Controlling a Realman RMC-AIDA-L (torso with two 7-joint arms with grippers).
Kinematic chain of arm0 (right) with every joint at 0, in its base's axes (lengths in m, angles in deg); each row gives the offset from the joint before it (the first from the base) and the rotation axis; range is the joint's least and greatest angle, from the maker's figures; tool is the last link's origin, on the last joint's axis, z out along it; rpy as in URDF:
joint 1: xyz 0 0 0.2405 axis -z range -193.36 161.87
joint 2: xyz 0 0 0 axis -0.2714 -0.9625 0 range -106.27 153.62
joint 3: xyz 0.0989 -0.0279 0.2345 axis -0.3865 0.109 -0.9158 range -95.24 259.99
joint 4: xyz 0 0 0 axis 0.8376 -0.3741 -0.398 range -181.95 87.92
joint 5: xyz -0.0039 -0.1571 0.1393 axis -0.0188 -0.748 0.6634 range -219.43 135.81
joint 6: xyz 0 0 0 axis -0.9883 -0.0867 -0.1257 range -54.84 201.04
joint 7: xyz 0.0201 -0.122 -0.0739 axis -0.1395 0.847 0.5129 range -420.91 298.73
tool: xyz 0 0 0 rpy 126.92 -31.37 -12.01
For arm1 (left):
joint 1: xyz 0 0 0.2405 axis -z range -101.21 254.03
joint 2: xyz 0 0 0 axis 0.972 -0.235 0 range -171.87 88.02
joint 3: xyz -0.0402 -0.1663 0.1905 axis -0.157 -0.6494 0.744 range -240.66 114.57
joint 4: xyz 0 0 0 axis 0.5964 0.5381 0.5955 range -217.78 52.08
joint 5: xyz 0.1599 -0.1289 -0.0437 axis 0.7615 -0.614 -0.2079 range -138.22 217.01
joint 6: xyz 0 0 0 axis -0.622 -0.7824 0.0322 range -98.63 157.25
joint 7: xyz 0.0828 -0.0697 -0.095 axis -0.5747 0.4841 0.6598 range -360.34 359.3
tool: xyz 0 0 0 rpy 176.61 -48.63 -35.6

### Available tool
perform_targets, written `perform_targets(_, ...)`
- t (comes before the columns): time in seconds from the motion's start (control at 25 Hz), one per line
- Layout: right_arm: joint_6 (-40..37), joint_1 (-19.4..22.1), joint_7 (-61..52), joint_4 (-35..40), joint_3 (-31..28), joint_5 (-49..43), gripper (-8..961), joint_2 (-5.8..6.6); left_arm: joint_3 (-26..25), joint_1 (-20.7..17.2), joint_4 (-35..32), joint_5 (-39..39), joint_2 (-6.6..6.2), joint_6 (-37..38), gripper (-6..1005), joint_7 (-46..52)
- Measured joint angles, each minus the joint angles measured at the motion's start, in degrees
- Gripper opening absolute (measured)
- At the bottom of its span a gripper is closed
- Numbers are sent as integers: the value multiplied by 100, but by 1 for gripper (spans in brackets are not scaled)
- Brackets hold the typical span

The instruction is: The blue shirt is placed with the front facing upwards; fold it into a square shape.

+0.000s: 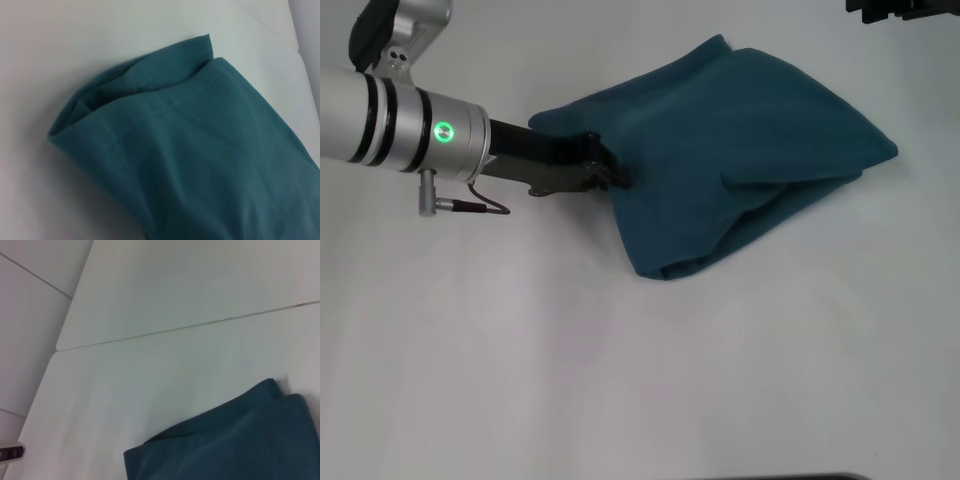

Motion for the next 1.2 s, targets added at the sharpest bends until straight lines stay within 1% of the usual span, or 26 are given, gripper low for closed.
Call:
perform_targets(0.12, -1, 3, -3, 0, 0, 0, 342, -6, 26, 18, -24, 3, 7, 8, 113, -25)
perform_targets(0.2, -1, 4, -3, -2, 0, 0, 342, -11, 32, 5, -27, 20, -3, 43, 100, -41)
perform_targets(0.32, -1, 16, -1, -7, 0, 0, 341, -18, 19, -79, -10, 36, -73, 70, 82, -40)
perform_targets(0.48, 0, 35, -10, -7, 0, 0, 341, -19, -22, -275, 7, 5, -313, 159, 73, -41)
perform_targets(0.52, 0, 37, -13, -8, 0, 0, 341, -19, -23, -296, 7, 6, -356, 178, 74, -44)
perform_targets(0.68, 6, 42, -9, -15, 1, 0, 341, -20, -37, -351, -4, 3, -723, 229, 82, -50)
perform_targets(0.72, 8, 42, -7, -15, 2, 0, 341, -22, -36, -347, -9, 3, -774, 234, 84, -54)
perform_targets(0.8, 11, 43, -3, -16, 19, 0, 341, -26, -36, -281, -18, 9, -959, 231, 87, -71)
perform_targets(0.84, 12, 43, -2, -16, 30, 0, 341, -31, -36, -252, -24, 16, -1005, 231, 89, -84)
perform_targets(0.88, 14, 43, -2, -16, 38, 0, 341, -35, -36, -195, -31, 28, -1077, 230, 91, -114)
perform_targets(1.0, 18, 43, -1, -22, 49, -1, 341, -53, -36, -89, -47, 39, -1179, 231, 96, -234)
perform_targets(1.2, 19, 43, 7, -79, 61, -18, 341, -62, 84, -14, -45, 209, -1192, 231, 106, -410)
